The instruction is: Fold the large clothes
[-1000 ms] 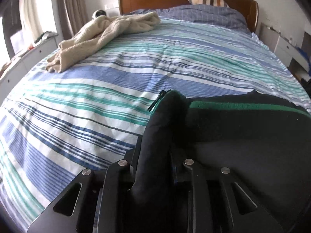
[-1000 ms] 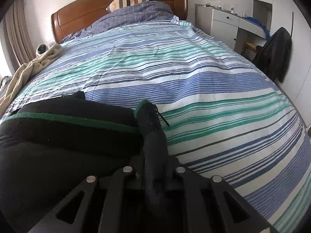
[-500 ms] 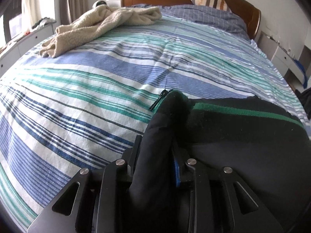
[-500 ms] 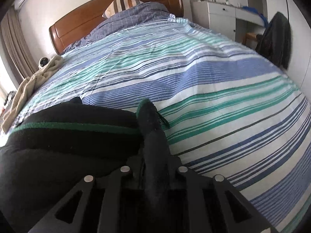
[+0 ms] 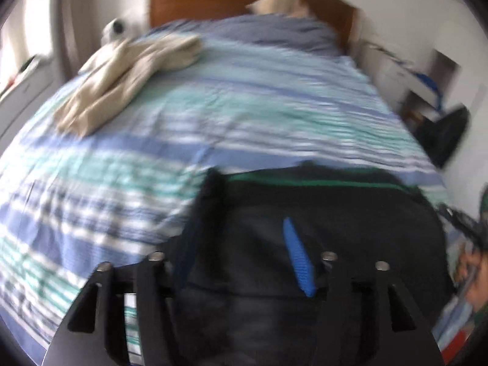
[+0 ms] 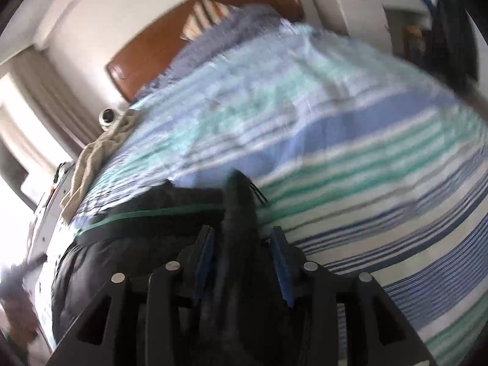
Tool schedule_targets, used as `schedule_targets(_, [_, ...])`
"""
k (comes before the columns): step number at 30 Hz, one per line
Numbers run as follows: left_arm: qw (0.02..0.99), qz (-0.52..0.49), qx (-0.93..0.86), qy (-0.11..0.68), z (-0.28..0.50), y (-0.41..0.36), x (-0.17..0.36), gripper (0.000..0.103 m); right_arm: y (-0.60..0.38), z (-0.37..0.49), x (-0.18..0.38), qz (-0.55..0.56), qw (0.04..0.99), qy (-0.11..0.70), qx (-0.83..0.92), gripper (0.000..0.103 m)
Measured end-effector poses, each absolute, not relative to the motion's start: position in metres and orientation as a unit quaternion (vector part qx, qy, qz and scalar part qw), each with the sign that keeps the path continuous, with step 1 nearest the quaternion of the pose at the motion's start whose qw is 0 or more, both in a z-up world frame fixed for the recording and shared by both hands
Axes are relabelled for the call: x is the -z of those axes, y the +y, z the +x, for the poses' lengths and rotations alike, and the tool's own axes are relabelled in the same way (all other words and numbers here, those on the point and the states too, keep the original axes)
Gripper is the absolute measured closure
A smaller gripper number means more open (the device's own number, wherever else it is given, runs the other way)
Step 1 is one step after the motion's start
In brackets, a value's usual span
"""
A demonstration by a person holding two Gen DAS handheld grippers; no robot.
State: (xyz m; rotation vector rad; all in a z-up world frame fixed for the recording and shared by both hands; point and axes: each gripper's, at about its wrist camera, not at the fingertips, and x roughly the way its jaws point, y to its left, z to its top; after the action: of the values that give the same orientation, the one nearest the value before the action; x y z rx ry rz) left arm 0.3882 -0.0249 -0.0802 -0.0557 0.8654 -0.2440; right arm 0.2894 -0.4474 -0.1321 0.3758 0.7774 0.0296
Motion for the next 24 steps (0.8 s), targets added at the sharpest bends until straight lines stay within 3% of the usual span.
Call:
schedule_targets(5, [0.876,0.005,0.202,0.438,0.400,-0.112,0.087,0.037,-0.407,0.298,0.120,0.172,0.906,0.377,-0.081,0.062])
schedule_targets(9, [0.849,-0.016,0.193,0.492,0.440,-0.151,0.131,0.037,-0.403,0.322,0.166,0.186,0.884,0.426,-0.056,0.064])
schedule_targets(12, [0.850,-0.031,0.203,0.484,0.448,-0.156,0.154,0.027,-0.418,0.317,0.193,0.224,0.890,0.394,-0.053,0.064])
schedule_targets(24, [0.860,-0.007,0.202,0.468,0.447,-0.163,0.181,0.024,-0.415,0.324,0.203,0.213,0.896,0.387,-0.036,0.066])
